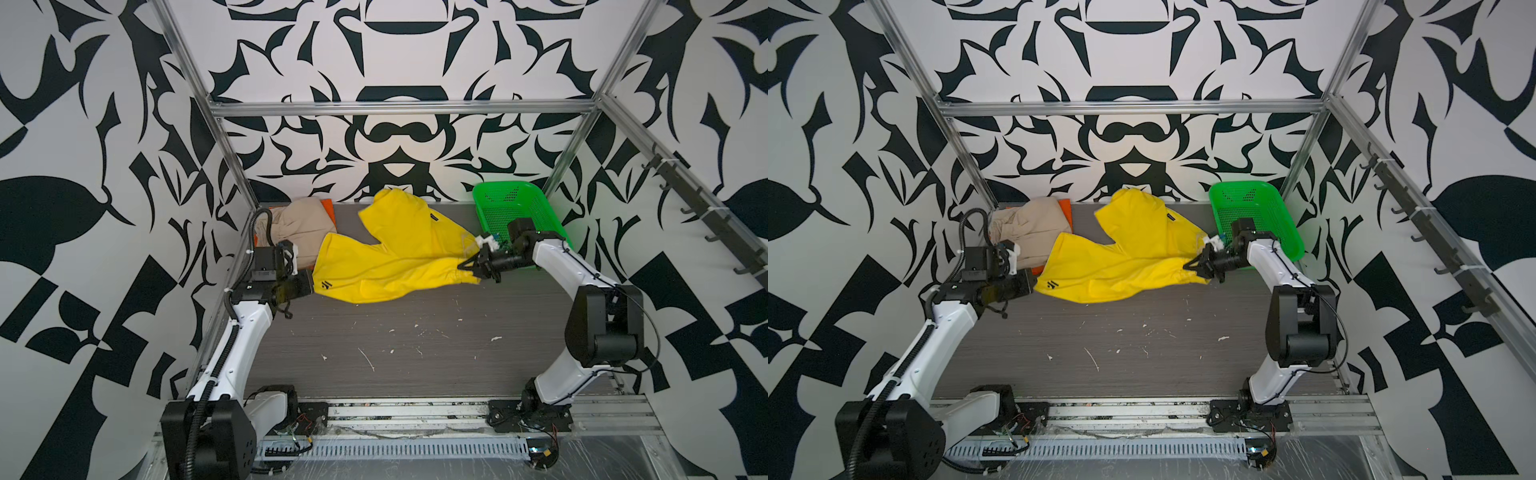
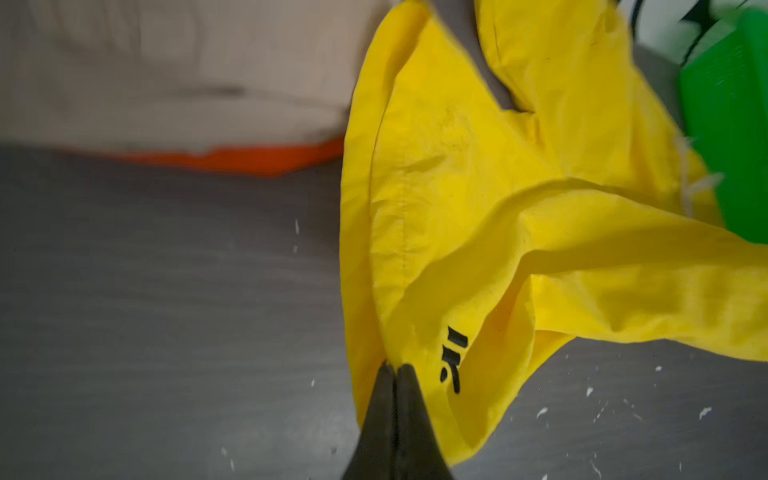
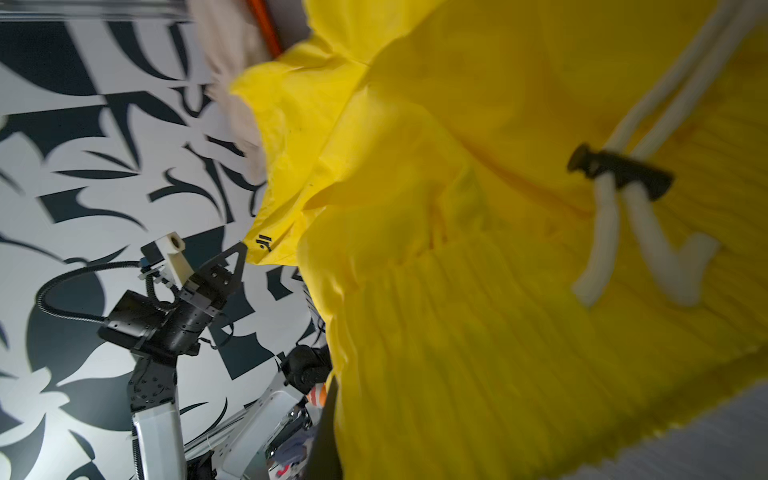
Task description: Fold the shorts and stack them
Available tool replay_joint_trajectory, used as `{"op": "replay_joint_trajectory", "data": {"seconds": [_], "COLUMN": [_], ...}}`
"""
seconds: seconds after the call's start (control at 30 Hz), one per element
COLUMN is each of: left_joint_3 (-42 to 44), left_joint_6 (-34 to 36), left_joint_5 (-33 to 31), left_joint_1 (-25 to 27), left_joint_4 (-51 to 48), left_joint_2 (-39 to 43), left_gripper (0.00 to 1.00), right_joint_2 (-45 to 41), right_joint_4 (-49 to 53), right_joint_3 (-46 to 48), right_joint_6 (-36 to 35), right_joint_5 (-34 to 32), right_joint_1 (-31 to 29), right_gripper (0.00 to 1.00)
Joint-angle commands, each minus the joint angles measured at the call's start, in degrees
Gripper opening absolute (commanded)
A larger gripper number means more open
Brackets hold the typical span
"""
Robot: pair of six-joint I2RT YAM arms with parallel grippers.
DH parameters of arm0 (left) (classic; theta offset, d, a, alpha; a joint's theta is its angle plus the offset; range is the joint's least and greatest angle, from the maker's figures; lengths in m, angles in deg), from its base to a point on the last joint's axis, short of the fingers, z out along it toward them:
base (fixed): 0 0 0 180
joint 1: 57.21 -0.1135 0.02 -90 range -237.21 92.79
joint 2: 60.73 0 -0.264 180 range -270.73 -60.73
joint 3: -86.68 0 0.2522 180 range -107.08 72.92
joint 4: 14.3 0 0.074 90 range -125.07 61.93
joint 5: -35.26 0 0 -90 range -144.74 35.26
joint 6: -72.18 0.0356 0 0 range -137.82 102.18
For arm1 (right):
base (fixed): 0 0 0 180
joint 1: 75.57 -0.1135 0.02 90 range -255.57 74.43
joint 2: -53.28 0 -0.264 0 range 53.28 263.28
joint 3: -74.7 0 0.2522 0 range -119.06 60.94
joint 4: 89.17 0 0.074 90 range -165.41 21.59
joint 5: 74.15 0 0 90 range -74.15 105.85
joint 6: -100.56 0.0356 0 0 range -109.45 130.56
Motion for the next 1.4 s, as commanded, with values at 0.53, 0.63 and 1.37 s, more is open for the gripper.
{"op": "replay_joint_trajectory", "data": {"seconds": [0.53, 0.63, 1.37], "left_joint_3": [0.78, -0.59, 17.16], "left_joint_6": [-14.57, -16.98, -40.08], "left_joint_5": [-4.68, -4.09, 5.32], "left_joint_1": [3.50, 3.56, 8.14], "left_joint_4": [-18.17, -18.11, 12.29], "left_joint_2": [10.76, 11.32, -10.78], "left_gripper": [0.63, 0.65, 0.62], "right_joint_2": [-17.57, -19.90, -10.46], "right_joint_4": [19.54, 24.23, -15.16], "right_joint_3": [10.62, 2.32, 28.73], "right_joint_6": [-1.57, -0.55, 14.54], "right_joint_5": [-31.36, -39.57, -32.20], "right_joint_1": [0.12, -0.06, -18.27], "right_gripper": [0.52, 0.55, 0.50]}}
